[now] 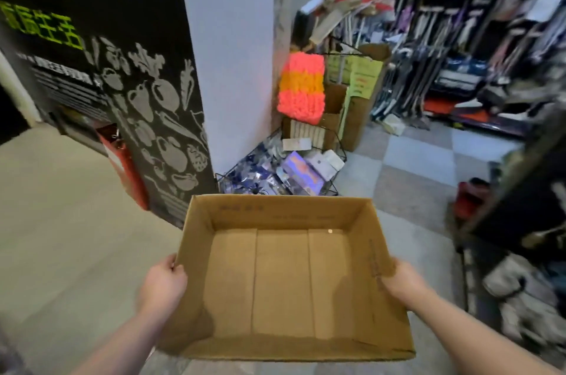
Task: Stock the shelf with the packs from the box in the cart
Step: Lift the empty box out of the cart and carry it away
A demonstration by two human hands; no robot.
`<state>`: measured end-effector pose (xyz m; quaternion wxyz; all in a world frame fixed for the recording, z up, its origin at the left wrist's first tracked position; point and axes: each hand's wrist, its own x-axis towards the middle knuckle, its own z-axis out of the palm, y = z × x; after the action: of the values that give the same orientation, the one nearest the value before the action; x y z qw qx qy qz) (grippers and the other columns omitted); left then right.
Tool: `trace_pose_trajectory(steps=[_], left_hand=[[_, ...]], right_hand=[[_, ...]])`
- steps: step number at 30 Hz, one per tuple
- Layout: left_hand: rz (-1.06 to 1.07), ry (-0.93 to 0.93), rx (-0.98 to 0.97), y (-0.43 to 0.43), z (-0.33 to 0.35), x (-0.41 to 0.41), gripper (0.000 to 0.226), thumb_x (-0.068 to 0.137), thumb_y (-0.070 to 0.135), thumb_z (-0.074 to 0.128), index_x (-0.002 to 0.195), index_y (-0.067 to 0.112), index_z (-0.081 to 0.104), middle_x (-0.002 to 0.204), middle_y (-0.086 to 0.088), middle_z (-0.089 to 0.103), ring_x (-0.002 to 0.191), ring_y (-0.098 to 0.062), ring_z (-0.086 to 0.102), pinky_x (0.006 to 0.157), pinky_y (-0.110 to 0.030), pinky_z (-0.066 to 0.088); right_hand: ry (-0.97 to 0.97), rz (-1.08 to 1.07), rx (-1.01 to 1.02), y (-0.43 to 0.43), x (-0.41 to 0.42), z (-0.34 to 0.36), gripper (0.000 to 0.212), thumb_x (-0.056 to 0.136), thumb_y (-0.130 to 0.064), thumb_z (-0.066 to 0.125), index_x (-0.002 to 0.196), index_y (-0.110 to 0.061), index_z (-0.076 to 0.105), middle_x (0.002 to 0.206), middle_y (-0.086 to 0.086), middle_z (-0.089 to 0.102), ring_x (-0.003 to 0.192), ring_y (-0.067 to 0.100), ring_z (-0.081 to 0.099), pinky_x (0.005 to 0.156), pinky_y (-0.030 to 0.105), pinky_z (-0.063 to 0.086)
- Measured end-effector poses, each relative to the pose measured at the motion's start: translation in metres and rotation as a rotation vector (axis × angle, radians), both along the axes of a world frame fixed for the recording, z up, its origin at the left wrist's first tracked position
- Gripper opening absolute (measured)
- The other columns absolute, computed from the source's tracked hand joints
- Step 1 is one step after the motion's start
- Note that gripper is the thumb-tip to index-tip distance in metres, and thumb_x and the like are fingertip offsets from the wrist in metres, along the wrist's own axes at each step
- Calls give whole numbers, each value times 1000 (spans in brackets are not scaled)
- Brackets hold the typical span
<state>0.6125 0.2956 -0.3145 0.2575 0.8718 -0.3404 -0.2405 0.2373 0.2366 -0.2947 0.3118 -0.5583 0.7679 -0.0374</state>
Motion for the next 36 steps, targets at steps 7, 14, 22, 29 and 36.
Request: trace_pose_trajectory(steps=[7, 14, 22, 29, 36], left_hand=[[-325, -17, -4, -104, -7, -99, 31, 93, 13, 50, 120, 9, 65, 115, -20, 67, 107, -39, 60, 86, -39, 47], [-479, -73, 30, -201, -21, -214, 31, 93, 16, 50, 120, 12, 64, 114, -18, 68, 106, -37, 61, 83, -36, 46], [-509, -40, 89, -294, -27, -322, 31, 92, 16, 52, 121, 11, 64, 114, -22, 67, 107, -39, 60, 87, -39, 46], [-502, -52, 135, -374, -39, -369, 35, 92, 14, 52, 126, 9, 60, 119, -24, 64, 111, -39, 59, 90, -39, 45], [-573, -46, 216, -492, -91, -400, 31, 91, 14, 52, 118, 5, 64, 116, -26, 65, 109, -41, 59, 90, -40, 46]], right_hand=[[55, -276, 22, -1, -102, -10, 31, 95, -26, 50, 124, -14, 54, 120, 9, 63, 105, 26, 61, 77, 27, 47], [66, -429, 59, -50, -213, -37, 37, 91, -28, 52, 126, -17, 51, 111, 6, 65, 94, 24, 63, 78, 32, 53], [83, -465, 58, -136, -323, -49, 29, 94, -26, 46, 121, -17, 53, 106, 6, 63, 91, 24, 60, 68, 30, 46], [116, -470, 116, -220, -368, -65, 23, 89, -24, 49, 111, -22, 55, 101, 4, 65, 92, 25, 62, 79, 37, 54], [58, -553, 150, -315, -395, -99, 13, 90, -25, 52, 103, -26, 53, 93, 2, 65, 85, 23, 64, 79, 40, 56]])
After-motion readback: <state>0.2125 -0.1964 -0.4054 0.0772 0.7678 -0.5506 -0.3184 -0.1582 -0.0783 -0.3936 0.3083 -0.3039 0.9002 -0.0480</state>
